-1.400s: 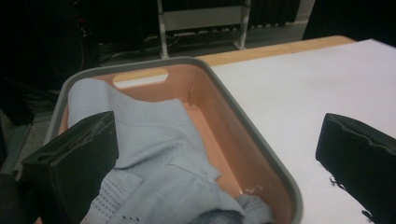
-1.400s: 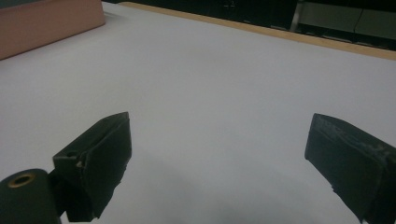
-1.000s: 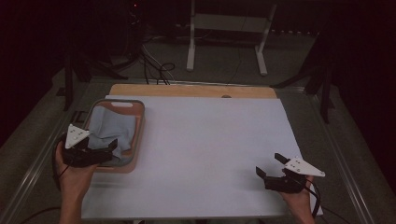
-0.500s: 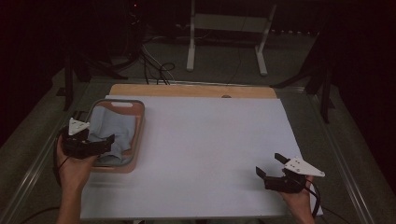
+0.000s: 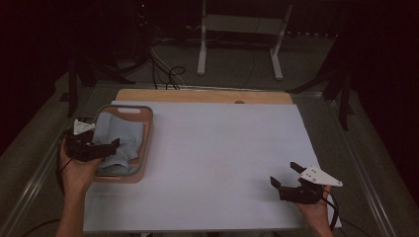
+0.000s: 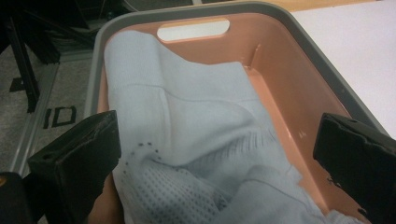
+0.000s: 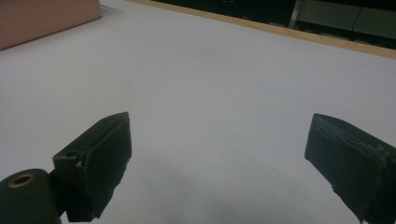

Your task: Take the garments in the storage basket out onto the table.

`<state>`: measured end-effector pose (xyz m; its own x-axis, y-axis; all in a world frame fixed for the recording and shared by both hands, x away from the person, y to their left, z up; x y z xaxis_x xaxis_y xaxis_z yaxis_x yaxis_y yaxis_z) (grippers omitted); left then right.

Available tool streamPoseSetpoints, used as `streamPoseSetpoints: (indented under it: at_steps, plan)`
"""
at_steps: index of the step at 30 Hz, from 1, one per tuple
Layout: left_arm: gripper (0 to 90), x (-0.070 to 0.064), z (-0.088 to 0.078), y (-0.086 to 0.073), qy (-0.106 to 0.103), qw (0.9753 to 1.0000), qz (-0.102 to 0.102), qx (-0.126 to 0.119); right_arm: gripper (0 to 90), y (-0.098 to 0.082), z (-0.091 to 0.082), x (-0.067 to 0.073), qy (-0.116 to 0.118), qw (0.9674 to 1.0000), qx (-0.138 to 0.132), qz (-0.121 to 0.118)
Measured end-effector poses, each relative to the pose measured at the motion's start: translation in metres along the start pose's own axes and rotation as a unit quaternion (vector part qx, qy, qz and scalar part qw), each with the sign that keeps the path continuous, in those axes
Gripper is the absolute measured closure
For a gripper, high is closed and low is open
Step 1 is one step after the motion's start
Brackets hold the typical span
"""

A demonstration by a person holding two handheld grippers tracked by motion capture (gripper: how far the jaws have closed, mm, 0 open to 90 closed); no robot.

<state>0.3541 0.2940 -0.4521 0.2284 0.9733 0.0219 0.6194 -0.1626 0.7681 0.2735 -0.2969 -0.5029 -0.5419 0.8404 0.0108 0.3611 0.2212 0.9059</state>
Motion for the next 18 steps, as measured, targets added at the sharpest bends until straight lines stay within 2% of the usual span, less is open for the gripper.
streamPoseSetpoints:
  at_steps: [8, 18]
  plan:
    - [1.9, 0.006, 0.006, 0.009, 0.005, 1.0000, -0.008, 0.000, 7.4, 0.000, -0.001, -0.001, 0.000, 1.0000, -0.004, 0.001]
    - [2.2, 0.010, 0.022, 0.008, 0.004, 0.9995, -0.018, 0.024, 7.4, 0.000, -0.001, 0.000, 0.000, 1.0000, -0.001, -0.004]
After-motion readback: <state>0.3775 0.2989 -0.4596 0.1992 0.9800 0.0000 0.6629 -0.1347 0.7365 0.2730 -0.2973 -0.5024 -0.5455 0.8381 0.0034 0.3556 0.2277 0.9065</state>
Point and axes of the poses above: each handheld gripper's, and its own axes: z roughly forward along the jaws, y roughly out of its top, x roughly to its left, the point moved 4 cm from there along z, roughly forward along the jaws, and after that the axes turned 1 degree about z, right-handed, at the moved point
